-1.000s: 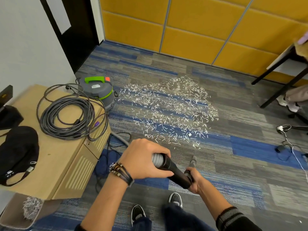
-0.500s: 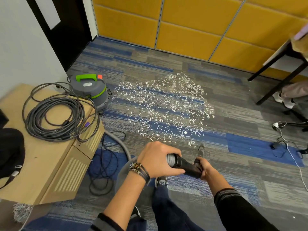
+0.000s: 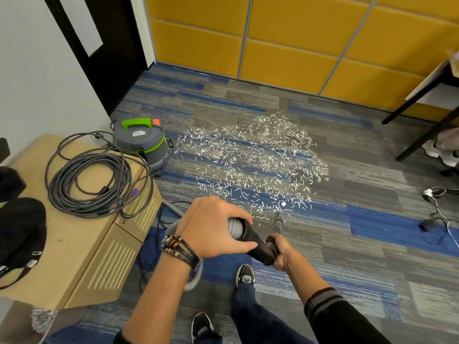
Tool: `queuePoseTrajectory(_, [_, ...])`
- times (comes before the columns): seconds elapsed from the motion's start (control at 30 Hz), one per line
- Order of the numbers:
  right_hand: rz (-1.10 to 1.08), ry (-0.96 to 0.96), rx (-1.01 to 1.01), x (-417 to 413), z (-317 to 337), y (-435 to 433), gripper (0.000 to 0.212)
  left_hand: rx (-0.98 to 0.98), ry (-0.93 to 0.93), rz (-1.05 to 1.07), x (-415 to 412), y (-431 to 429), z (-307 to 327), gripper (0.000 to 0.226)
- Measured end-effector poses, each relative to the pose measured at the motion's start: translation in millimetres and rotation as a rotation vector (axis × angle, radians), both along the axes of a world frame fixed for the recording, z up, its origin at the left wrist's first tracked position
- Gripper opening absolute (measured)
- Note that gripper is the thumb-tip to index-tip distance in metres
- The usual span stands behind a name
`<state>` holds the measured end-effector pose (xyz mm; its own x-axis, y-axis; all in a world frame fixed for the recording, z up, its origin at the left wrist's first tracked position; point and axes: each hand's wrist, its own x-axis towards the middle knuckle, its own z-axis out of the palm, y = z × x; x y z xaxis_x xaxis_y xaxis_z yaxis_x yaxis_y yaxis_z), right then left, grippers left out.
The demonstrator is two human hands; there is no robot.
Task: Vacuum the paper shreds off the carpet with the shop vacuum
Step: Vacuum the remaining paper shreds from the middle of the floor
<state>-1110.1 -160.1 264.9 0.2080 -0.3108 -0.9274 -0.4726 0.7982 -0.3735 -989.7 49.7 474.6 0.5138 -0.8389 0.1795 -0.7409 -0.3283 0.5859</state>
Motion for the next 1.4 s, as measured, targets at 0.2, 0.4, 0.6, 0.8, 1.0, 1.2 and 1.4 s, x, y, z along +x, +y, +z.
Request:
queuePoseTrajectory(0.2, [0.059, -0.076, 0.095, 16.1, 9.6, 21.1, 0.036, -0.005, -0.077, -0.021, -5.3, 15.6, 16.9, 0.040])
queuePoseTrajectory(0.4, [0.061, -0.087, 0.112, 11.6, 8.8, 37.2, 0.032, -0.010, -0.015, -0.020, -6.3, 35.6, 19.8, 0.040])
queuePoseTrajectory(0.6, [0.016, -0.040, 0.087, -23.7, 3.9, 26.6, 0.026, -0.019, 0.110, -0.039, -11.5, 35.8, 11.4, 0.040])
queuePoseTrajectory(0.8, [0.019, 0.009, -0.014, -51.4, 13.1, -6.6, 0.018, -0.058, 0.136, -0.068, -22.9, 17.3, 6.6, 0.041])
queuePoseTrajectory(1.0, [0.086, 0.073, -0.021, -45.9, 16.3, -12.3, 0.028, -0.022, 0.073, -0.106, -30.1, 5.1, 2.6, 0.040])
queuePoseTrajectory(1.2, [0.126, -0.001, 0.026, -9.6, 15.5, 18.6, 0.025, -0.081, 0.056, -0.032, -5.6, 31.0, 19.2, 0.041])
queuePoseTrajectory(1.4, [0.148, -0.074, 0.120, 2.1, 26.0, 45.0, 0.031, -0.108, 0.022, -0.024, -1.6, 51.6, 35.3, 0.039])
